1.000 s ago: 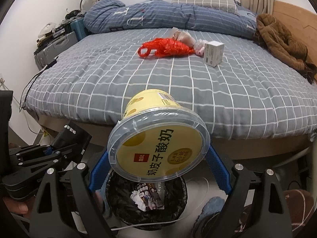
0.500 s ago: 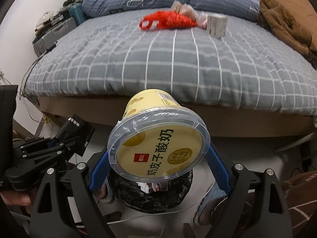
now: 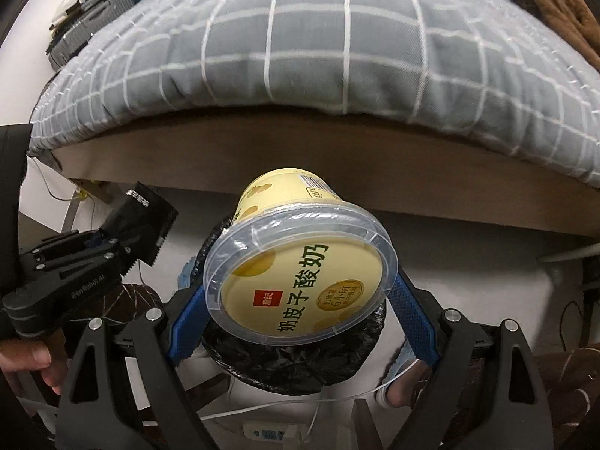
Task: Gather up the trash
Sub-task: 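Lower the yogurt cup into the bin and open the right tool, then lower the black wrapper into the bin and open the left tool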
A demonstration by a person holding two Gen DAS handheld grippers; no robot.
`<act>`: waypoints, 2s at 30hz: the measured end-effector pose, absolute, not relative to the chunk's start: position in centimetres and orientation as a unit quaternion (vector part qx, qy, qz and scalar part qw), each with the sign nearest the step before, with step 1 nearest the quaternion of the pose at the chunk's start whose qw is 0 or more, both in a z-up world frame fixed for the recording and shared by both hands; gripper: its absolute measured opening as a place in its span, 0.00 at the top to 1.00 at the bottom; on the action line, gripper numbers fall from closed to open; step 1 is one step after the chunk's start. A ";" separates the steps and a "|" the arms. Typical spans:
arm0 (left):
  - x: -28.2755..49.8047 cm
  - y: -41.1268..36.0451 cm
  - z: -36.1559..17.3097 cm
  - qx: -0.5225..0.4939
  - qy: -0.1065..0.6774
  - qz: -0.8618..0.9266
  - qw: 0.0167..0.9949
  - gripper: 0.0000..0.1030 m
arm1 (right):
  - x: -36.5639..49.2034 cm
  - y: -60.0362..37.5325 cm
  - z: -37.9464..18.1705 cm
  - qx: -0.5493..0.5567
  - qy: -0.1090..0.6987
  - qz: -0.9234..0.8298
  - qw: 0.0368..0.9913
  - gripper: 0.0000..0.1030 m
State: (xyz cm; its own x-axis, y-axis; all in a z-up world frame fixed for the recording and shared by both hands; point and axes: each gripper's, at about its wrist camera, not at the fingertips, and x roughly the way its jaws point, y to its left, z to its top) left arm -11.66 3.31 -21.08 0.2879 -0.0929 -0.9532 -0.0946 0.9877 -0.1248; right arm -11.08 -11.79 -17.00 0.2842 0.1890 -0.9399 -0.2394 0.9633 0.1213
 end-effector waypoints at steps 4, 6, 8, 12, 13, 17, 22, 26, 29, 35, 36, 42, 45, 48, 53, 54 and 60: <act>-11.9 4.7 -21.7 -0.088 0.600 0.011 0.795 0.83 | -10.6 -11.3 -18.1 -0.022 0.595 0.138 0.791 0.18; -12.1 5.4 -21.8 -0.094 0.599 0.016 0.795 0.83 | -10.5 -10.7 -18.5 -0.026 0.598 0.140 0.789 0.18; -12.3 5.8 -21.7 -0.098 0.599 0.021 0.794 0.83 | -10.4 -10.4 -18.8 -0.024 0.601 0.142 0.786 0.18; -12.4 6.3 -21.3 -0.099 0.595 0.027 0.797 0.83 | -10.3 -9.5 -18.9 -0.026 0.601 0.149 0.785 0.18; -12.5 6.4 -21.1 -0.100 0.594 0.029 0.798 0.83 | -10.3 -9.2 -18.8 -0.029 0.599 0.154 0.785 0.18; -12.6 6.6 -20.7 -0.104 0.592 0.031 0.798 0.83 | -10.5 -8.4 -19.0 -0.050 0.598 0.153 0.785 0.18; -12.6 5.8 -20.5 -0.100 0.590 0.018 0.801 0.83 | -10.7 -8.9 -18.5 -0.056 0.589 0.136 0.795 0.09; -12.1 4.5 -20.6 -0.095 0.590 -0.002 0.802 0.83 | -10.5 -10.2 -17.8 -0.059 0.579 0.121 0.804 0.07; -11.6 3.0 -20.8 -0.091 0.592 -0.020 0.800 0.83 | -10.5 -11.8 -17.6 -0.060 0.575 0.102 0.809 0.07; -11.0 -0.3 -21.1 -0.071 0.598 -0.053 0.797 0.83 | -10.5 -15.2 -17.6 -0.048 0.575 0.068 0.814 0.07; -10.9 -0.9 -21.1 -0.069 0.598 -0.057 0.796 0.83 | -10.5 -15.8 -17.5 -0.046 0.574 0.063 0.815 0.07; -10.3 -3.9 -21.2 -0.056 0.601 -0.075 0.794 0.83 | -10.7 -18.6 -16.8 -0.035 0.569 0.040 0.820 0.07; -10.0 -5.2 -21.3 -0.054 0.602 -0.080 0.793 0.83 | -10.8 -19.5 -16.8 -0.032 0.572 0.030 0.819 0.07; -10.1 -5.9 -21.5 -0.050 0.603 -0.078 0.792 0.82 | -10.9 -20.2 -16.7 -0.027 0.572 0.023 0.820 0.07; -10.3 -5.9 -21.7 -0.042 0.598 -0.071 0.798 0.72 | -10.8 -21.1 -16.9 -0.013 0.572 0.016 0.820 0.07; -10.4 -5.9 -21.8 -0.038 0.596 -0.069 0.799 0.65 | -10.8 -21.1 -16.8 -0.013 0.571 0.016 0.821 0.07; -10.6 -5.3 -20.9 -0.027 0.584 -0.053 0.809 0.42 | -10.7 -20.7 -16.2 -0.013 0.562 0.021 0.827 0.07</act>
